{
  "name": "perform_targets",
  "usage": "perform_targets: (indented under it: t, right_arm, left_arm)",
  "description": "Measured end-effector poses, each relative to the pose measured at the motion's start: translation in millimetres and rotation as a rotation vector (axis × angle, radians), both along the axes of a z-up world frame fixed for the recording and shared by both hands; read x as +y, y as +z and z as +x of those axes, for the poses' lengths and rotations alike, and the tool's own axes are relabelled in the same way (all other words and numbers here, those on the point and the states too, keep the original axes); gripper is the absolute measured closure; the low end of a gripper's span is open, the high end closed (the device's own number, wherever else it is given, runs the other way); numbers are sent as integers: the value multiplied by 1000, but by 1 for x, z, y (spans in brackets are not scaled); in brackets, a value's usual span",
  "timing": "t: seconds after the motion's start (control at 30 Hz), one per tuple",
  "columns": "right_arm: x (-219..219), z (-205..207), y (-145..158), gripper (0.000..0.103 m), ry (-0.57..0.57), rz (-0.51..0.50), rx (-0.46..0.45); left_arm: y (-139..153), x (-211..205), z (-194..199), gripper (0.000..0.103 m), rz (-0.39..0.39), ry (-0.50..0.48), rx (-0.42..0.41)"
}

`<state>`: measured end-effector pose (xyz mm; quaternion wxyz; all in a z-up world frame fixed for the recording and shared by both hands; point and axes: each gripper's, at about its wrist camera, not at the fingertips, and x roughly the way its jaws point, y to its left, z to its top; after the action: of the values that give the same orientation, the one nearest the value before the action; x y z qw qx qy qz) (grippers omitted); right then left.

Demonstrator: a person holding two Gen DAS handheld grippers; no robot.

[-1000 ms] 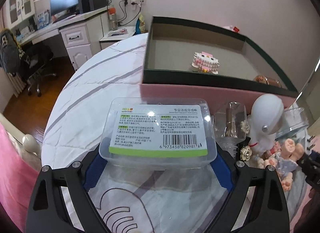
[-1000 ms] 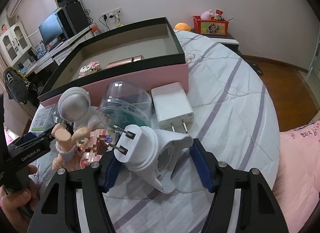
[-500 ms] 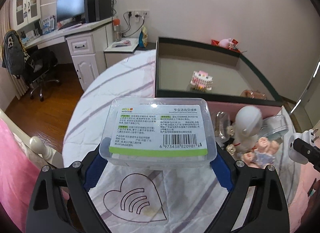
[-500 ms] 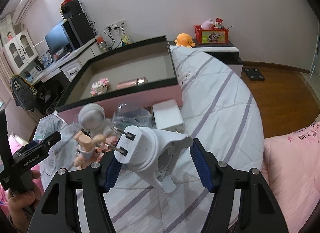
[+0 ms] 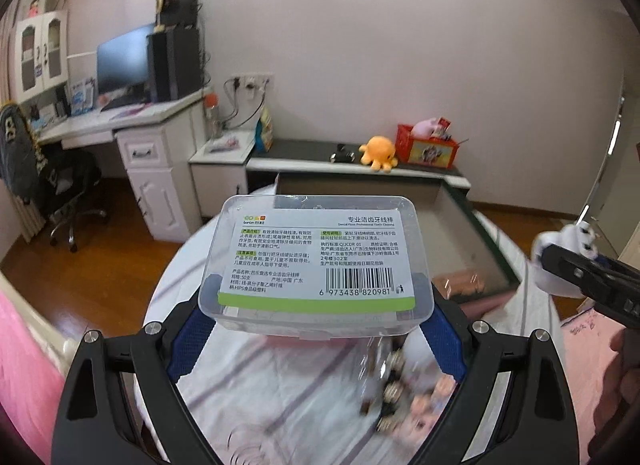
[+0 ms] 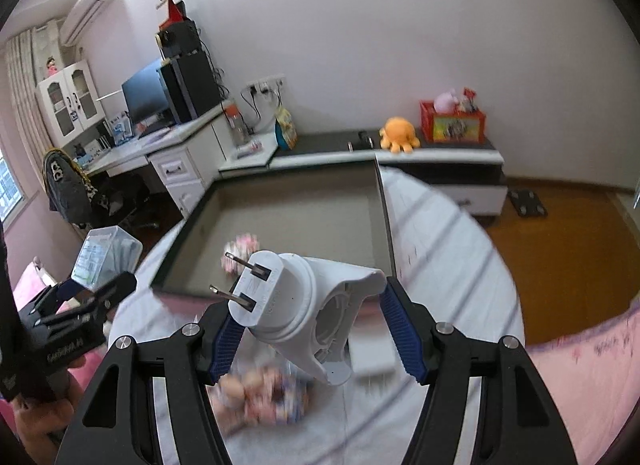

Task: Organize rigid objects
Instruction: 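Lift both items into the box and open both grippers to release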

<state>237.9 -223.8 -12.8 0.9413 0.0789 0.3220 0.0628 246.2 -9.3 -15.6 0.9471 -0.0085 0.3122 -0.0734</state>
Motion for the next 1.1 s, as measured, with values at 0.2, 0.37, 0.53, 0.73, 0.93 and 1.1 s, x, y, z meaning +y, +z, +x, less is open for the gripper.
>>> perform_targets:
  t: [0.2, 0.37, 0.53, 0.73, 0.93, 1.1]
  right_arm:
    - [6, 57, 7, 37, 18, -22, 2]
    - [7, 104, -11, 37, 26, -27, 67]
    - [7, 140, -39, 37, 29, -30, 147]
    - [7, 159, -64, 36, 35, -42, 228]
    - [8, 161, -75, 32, 40, -43, 282]
    - [7, 154, -74, 12, 38, -19, 288]
  left_arm:
    - [12, -22, 49, 10, 1, -37, 4]
    - [-2, -38, 96, 10, 21, -42, 55]
    - [-25, -49, 131, 10, 29, -47, 120]
    - [-48, -52, 150, 9, 40, -53, 205]
    - [-52, -51, 148, 0, 48, -53, 223]
    - [-40, -38, 130, 0, 3, -32, 184]
